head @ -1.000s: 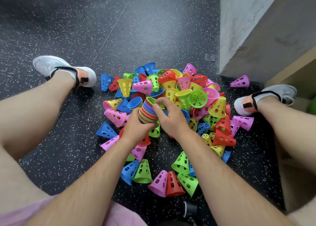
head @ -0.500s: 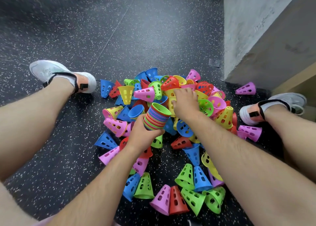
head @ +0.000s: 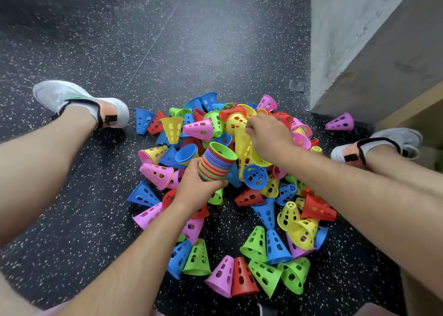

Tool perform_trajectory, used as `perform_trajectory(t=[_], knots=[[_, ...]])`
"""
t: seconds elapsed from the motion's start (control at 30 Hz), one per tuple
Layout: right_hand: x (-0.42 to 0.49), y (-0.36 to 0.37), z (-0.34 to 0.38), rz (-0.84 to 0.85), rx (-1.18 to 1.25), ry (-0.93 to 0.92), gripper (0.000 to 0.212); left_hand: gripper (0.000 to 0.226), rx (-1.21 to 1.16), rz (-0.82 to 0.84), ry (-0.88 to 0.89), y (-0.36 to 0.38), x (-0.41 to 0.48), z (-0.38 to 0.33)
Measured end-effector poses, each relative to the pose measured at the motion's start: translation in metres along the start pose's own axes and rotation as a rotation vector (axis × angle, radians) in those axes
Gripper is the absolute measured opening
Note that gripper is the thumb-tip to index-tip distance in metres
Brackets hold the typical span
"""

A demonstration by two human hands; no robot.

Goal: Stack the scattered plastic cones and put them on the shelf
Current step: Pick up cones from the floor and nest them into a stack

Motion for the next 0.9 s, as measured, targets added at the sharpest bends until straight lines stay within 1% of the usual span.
perform_trajectory(t=[0.07, 0.2, 0.3, 0.43, 0.53, 0.67, 0.77, 0.83, 0.9], knots=[[-0.016, -0.02, -0.002, -0.09, 0.091, -0.029, 0.017, 0.06, 0.014, 0.015, 0.003, 0.005, -0.002, -0.003], [-0.042, -0.048, -0.007, -0.264, 0.19, -0.088, 0.011, 0.062, 0.024, 0.041, 0.012, 0.017, -0.006, -0.01], [-0.057, -0.051, -0.006, -0.299, 0.276, -0.136, 0.011, 0.058, 0.021, 0.055, 0.032, 0.022, -0.011, -0.018], [-0.073, -0.036, -0.002, -0.225, 0.335, -0.17, 0.013, 0.059, 0.051, 0.067, 0.052, 0.026, -0.017, -0.022], [-0.085, -0.02, 0.004, -0.128, 0.427, -0.198, 0.014, 0.061, 0.056, 0.065, 0.049, 0.027, -0.019, -0.023], [-0.088, -0.002, 0.014, 0.042, 0.545, -0.229, 0.014, 0.058, 0.037, 0.052, 0.023, 0.028, -0.018, -0.019], [-0.082, -0.001, 0.014, 0.048, 0.591, -0.193, 0.022, 0.055, 0.036, 0.053, 0.009, 0.029, -0.018, -0.014], [-0.072, 0.001, 0.006, 0.037, 0.501, -0.17, 0.027, 0.056, 0.043, 0.057, 0.002, 0.029, -0.018, -0.012], [-0.06, 0.005, -0.002, 0.073, 0.268, -0.182, 0.037, 0.058, 0.056, 0.06, -0.009, 0.03, -0.018, -0.009]])
Point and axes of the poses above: each hand's wrist, its own x-axis towards the middle knuckle, its own y-axis out of the palm, z = x × y, the point moved 4 cm from there along x, towards the middle knuckle, and after that the axes turned 13 degrees about x, right-handed, at the moved point
